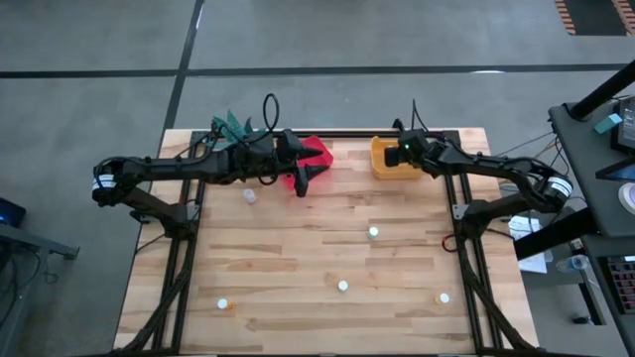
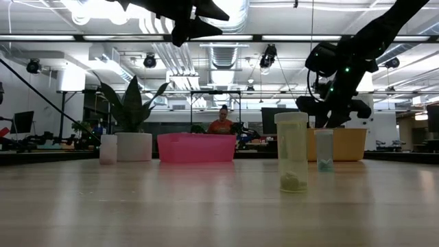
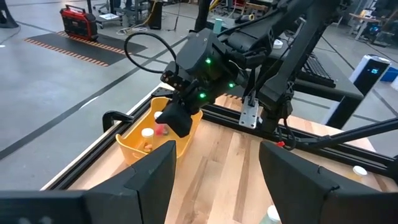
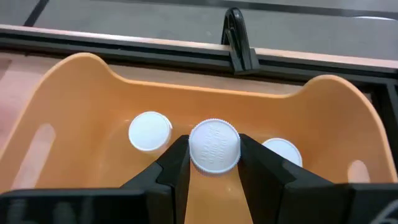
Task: Pick and place medicine bottles into bin by pill shape (circle, oval)
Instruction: Put the pink capsule bottle into the yellow bin, then put the white capsule bottle into the yellow bin
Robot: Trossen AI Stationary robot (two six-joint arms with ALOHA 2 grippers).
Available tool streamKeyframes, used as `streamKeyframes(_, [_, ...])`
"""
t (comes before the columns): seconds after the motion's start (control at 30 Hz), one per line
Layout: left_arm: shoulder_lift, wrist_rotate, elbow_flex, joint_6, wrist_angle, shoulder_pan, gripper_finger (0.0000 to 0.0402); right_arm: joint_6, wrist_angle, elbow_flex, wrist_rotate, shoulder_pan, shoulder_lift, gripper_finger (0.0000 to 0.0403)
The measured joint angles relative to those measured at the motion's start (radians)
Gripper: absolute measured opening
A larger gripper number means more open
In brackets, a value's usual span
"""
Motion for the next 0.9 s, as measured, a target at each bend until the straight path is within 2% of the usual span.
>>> streamKeyframes(0.5, [0.0, -0.034, 0.0, 0.005, 0.005, 0.0, 0.0215, -0.019, 0.028, -0.013, 0.022, 0.0, 0.041, 0.0112])
streamKeyframes(0.9, [0.0, -0.036, 0.0, 0.005, 0.009, 0.0, 0.0215, -0.019, 0.047, -0.013, 0.024, 0.0, 0.038, 0.0181])
